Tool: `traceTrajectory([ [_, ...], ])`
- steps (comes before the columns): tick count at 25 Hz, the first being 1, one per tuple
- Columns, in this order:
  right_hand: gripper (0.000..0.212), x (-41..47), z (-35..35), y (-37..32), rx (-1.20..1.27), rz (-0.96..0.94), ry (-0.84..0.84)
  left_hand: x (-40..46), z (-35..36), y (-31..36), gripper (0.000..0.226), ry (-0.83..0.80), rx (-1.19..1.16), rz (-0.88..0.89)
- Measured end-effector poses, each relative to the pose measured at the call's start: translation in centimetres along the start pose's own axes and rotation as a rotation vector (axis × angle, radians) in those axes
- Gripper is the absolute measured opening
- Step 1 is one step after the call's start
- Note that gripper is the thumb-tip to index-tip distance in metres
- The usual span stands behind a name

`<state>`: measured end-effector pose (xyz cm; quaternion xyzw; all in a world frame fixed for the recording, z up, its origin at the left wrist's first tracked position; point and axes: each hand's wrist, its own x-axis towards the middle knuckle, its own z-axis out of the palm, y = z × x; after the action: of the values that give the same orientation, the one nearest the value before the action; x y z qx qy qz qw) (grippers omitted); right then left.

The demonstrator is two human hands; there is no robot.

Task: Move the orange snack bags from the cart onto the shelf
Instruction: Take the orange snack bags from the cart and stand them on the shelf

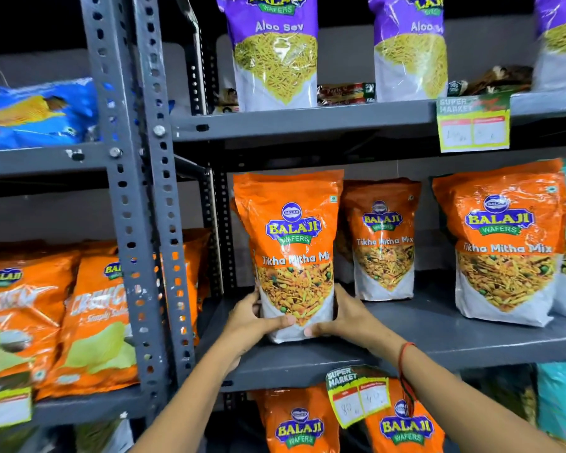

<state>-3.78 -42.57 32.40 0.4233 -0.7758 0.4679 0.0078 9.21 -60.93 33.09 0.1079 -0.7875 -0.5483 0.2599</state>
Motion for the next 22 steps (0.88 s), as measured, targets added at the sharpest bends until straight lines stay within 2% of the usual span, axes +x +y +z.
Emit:
traceTrajectory([
  [5, 0.092, 0.3, 1.9, 0.1, -0.02, 0.01, -0.015, -0.3, -1.3, -1.5, 0.095, -0.023, -0.012, -0.057],
  [18, 0.1, 0.2, 3.0, -0.3, -0.095, 0.018, -0.004, 0.4, -2.5, -2.3, 0.083, -0.113, -0.029, -0.091],
  [20, 0.103, 0.1, 2.9, -0.3, -0.074, 0.022, -0.013, 0.1, -2.4, -2.0, 0.094, -0.114, -0.018, -0.085],
  [22, 0.113, 0.1, 2.7, -0.4, 0.033, 0.035, -0.041, -0.7, -2.1, -1.2, 0.115, -0.003, -0.045, -0.028],
])
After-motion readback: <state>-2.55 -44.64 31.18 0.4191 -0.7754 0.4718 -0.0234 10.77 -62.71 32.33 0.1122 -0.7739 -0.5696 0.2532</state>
